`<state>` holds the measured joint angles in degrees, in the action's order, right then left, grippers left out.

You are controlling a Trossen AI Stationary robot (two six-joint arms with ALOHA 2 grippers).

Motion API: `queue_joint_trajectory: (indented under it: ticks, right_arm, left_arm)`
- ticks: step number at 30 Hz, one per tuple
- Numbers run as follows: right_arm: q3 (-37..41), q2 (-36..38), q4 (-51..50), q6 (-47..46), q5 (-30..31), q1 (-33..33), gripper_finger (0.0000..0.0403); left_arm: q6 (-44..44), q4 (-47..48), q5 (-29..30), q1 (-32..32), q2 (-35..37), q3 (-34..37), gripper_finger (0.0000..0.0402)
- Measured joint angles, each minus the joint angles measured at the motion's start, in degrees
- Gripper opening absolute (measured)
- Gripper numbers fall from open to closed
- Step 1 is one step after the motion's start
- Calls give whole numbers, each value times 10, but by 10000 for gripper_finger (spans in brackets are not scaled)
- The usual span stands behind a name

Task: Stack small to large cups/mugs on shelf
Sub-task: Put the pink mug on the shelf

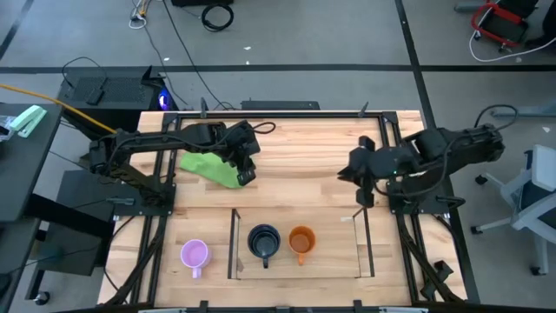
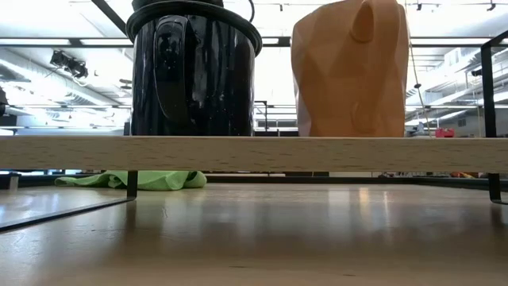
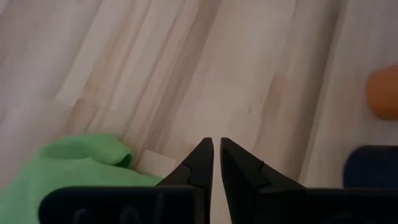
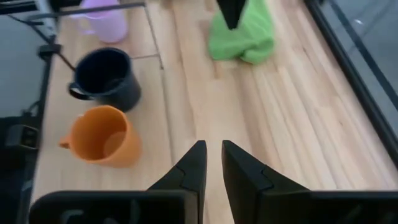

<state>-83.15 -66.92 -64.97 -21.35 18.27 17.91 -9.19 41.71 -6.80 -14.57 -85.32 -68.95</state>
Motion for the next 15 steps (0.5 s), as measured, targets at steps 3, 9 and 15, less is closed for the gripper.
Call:
queue_joint_trajectory:
  ticks: [3,9,15]
  right_arm:
    - [0,2,-23,-20,25,14,56]
    - [50,-3,18,-26,44,51,56]
    - [157,6,91,-43,44,91,56]
  left_arm:
    - [-1,0,12,1,0,0,40]
    - [-5,0,17,11,0,0,39]
    - [-1,1,17,30,0,0,30]
